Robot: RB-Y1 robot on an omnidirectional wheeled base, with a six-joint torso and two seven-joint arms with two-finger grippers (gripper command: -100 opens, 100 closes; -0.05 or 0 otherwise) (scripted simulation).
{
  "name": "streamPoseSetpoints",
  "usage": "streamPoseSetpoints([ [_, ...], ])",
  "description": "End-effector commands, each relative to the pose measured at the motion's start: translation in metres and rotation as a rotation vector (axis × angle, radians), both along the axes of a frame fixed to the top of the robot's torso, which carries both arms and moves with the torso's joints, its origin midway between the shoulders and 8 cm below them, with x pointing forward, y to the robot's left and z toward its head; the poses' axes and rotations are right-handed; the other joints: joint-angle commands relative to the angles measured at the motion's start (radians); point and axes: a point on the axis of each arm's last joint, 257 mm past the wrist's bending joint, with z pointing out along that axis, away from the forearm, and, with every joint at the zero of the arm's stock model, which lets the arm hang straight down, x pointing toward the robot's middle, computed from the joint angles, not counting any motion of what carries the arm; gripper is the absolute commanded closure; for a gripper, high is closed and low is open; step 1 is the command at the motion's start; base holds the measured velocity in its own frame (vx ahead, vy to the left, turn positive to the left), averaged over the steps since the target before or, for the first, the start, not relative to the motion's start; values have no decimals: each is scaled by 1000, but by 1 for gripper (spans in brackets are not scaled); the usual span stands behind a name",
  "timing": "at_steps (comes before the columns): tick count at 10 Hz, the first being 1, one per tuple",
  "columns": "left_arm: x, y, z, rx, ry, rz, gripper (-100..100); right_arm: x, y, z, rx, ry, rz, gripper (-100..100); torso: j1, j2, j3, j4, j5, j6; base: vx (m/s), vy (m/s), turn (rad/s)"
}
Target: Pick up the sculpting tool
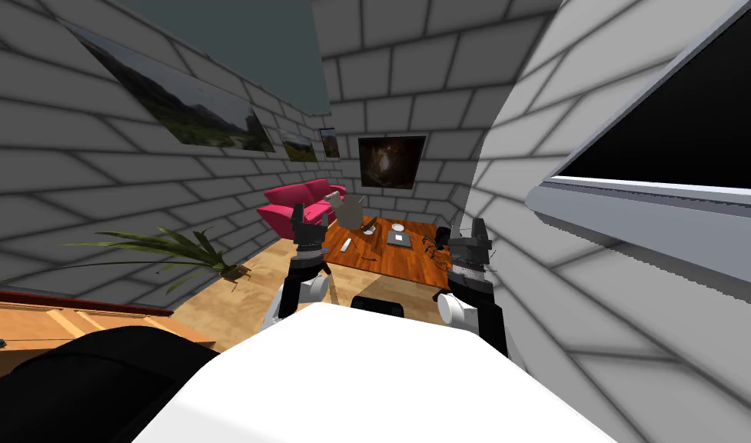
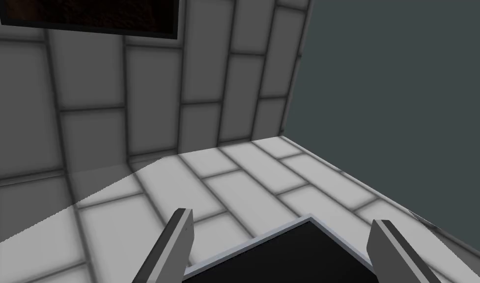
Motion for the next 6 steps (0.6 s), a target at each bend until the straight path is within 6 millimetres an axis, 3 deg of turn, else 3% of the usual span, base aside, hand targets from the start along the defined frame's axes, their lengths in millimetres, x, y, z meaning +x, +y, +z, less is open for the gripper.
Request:
streamPoseSetpoints([
  [1,5,-1,-7,24,27,-9,-100,0,0,0,0,0,0,0,0,0,0,0,0,0,-4,6,-118],
  [4,22,7,-36,67,123,-12,-100,0,0,0,0,0,0,0,3,1,1,0,1,0,-18,32,-158],
  [6,36,23,-65,77,214,4,-100,0,0,0,0,0,0,0,3,2,1,0,1,0,-34,48,-277],
])
